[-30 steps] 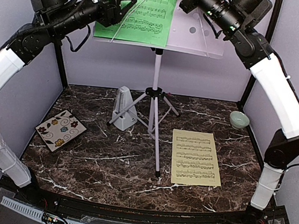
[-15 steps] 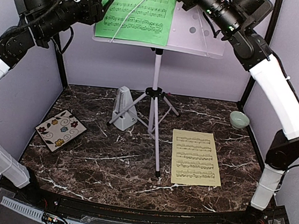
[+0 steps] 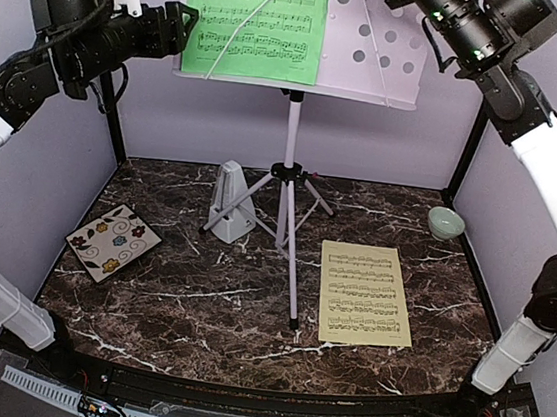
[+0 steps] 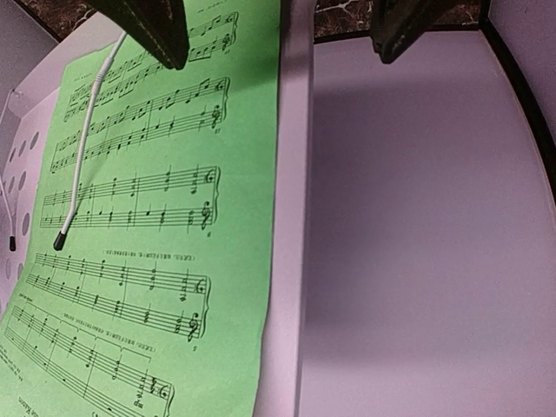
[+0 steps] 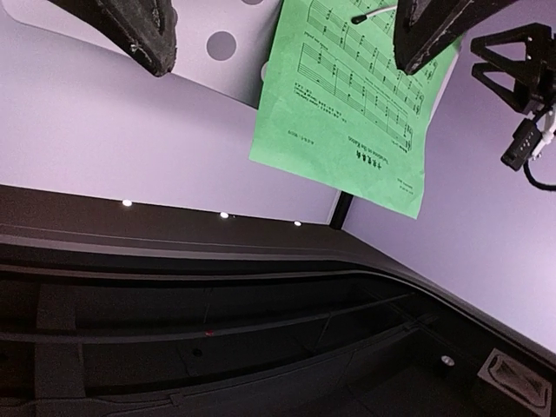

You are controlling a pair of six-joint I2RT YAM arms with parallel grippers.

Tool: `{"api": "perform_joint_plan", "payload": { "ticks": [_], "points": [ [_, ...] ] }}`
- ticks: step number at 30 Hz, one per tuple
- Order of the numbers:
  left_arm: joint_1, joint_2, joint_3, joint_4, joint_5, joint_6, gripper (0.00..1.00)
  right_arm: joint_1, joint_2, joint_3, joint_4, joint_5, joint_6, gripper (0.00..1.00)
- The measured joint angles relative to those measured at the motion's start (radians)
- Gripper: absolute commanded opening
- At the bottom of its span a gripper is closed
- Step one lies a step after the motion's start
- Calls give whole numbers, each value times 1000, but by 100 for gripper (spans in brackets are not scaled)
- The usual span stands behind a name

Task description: Set up the instrument practice props

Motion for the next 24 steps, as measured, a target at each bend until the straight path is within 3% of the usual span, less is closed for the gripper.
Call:
{"api": "perform_joint_plan", "payload": {
  "ticks": [7,15,24],
  "points": [
    [0,-66,-93,-97,-26,-141,79,0,-157,-155,-37,74,76,96],
    [0,-159,-249,-254,-16,-332,79,0,-286,-207,-259,210,250,97],
    [0,-318,-641,-321,126,-553,72,-37,-487,-465,-546,342,506,99]
  ]
}}
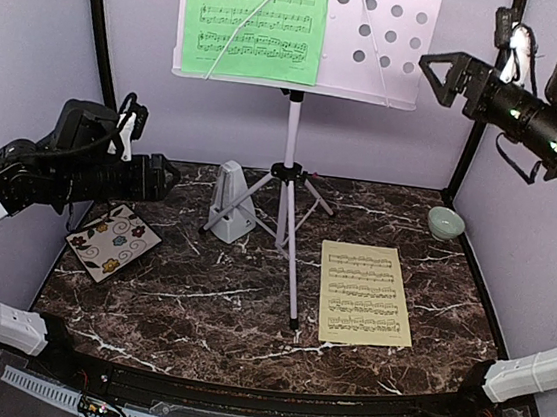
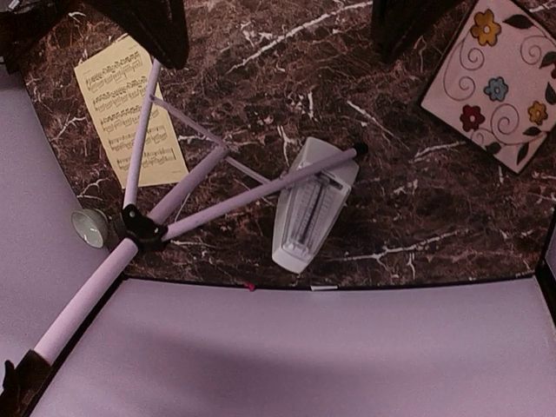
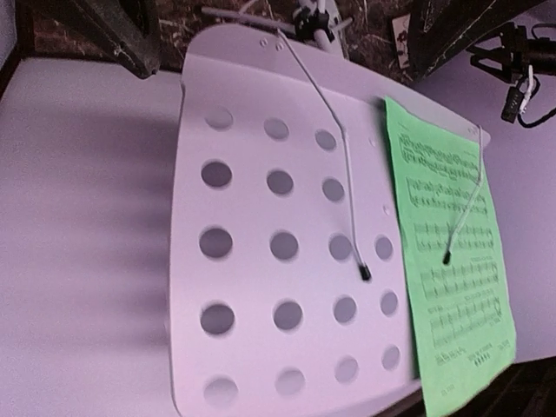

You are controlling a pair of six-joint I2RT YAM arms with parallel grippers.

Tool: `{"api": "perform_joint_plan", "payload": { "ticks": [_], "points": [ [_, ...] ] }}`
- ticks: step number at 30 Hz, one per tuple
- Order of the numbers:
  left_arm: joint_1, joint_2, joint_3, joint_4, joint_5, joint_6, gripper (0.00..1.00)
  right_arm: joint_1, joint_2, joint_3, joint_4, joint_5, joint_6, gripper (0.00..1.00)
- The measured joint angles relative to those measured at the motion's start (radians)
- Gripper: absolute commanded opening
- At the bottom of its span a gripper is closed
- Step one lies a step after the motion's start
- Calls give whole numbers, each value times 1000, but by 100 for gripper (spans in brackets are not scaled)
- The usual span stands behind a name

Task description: Set up the instrument practice props

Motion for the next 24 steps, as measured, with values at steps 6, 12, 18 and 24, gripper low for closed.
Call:
{"api": "perform_joint_plan", "payload": {
  "ticks": [6,12,18,24],
  "points": [
    [-16,-32,-193,102,149,-102,68,-69,-117,-291,-164,26,186,98],
    [-120,-11,-346,216,258,-180,69,-191,-146,-532,-262,-89,291,93],
    [-274,190,-348,356,308,-206,68,-334,-122,-781,-225,-295,344,92],
    [-398,459,-275,425,283,-141,68,-402,7,-913,-98,-455,364,90]
  ]
}}
